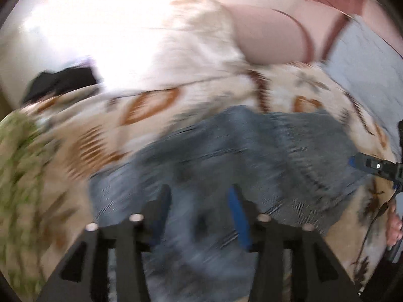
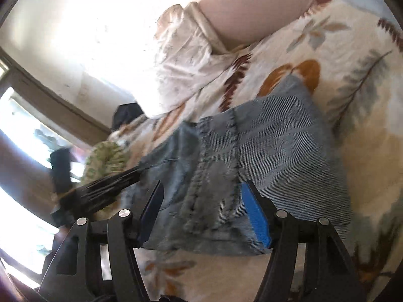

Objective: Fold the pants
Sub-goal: 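Open both grippers to release the folded jeans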

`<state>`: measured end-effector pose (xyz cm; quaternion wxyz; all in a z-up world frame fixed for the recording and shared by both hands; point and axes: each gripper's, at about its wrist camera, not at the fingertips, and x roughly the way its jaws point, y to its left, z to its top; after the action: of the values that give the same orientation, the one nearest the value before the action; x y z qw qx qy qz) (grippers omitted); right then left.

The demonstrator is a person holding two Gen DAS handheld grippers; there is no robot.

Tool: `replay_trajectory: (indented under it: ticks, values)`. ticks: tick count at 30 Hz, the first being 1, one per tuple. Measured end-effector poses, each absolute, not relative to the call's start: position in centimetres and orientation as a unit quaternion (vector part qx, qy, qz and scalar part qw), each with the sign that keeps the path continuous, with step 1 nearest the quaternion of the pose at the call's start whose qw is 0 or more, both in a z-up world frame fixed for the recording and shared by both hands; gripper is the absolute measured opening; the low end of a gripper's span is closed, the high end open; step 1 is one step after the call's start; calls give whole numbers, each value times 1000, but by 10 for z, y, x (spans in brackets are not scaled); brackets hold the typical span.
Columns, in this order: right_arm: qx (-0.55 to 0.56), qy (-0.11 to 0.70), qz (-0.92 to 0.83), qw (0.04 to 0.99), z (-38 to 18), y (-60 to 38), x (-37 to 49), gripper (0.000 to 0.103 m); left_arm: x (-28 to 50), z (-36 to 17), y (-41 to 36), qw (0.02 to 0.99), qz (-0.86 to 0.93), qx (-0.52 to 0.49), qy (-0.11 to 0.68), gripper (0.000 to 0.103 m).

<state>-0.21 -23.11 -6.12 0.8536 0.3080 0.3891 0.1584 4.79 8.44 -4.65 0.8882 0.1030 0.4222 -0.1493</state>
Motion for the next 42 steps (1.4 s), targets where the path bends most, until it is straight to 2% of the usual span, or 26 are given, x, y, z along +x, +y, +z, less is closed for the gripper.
replay_trajectory:
  ticks: [3, 5, 7, 13, 15, 17, 20, 22, 26, 31, 33, 39, 42]
  values:
    - [257, 403, 133, 868, -66, -214, 1, 56, 30, -57, 125, 899, -96, 77, 421, 57]
    - [234, 416, 120, 871, -72, -201, 5, 45, 25, -69, 144, 897, -66, 54, 433, 57]
    - [224, 429, 116, 868, -81, -189, 11, 42, 23, -82, 155, 891, -59, 30, 450, 57]
    - [171, 452, 98, 870, -93, -173, 3, 43, 18, -104, 162, 880, -53, 39, 471, 58]
    - [142, 458, 99, 872, -94, -166, 0, 43, 17, -109, 164, 881, -50, 33, 469, 60]
    - [123, 455, 99, 876, -96, -163, -2, 43, 17, -114, 167, 884, -44, 27, 464, 68]
    - [127, 454, 99, 876, -97, -166, -2, 42, 21, -118, 183, 880, -43, -34, 472, 76]
    - [130, 449, 105, 878, -96, -168, -4, 42, 18, -117, 195, 875, -49, -89, 473, 76]
    - [139, 447, 110, 877, -89, -172, -5, 45, -4, -101, 202, 888, -39, -124, 440, 76]
    - [115, 428, 119, 888, -48, -162, -6, 50, -39, -79, 216, 918, 27, -137, 371, 77]
    - [103, 427, 129, 889, -31, -149, 0, 50, -44, -78, 228, 919, 54, -156, 359, 84]
    - [52, 425, 180, 886, 33, -74, 36, 53, -26, -104, 241, 890, 68, -187, 411, 85]
    - [17, 453, 208, 867, 46, -22, 61, 61, -25, -113, 236, 879, 39, -206, 428, 85]
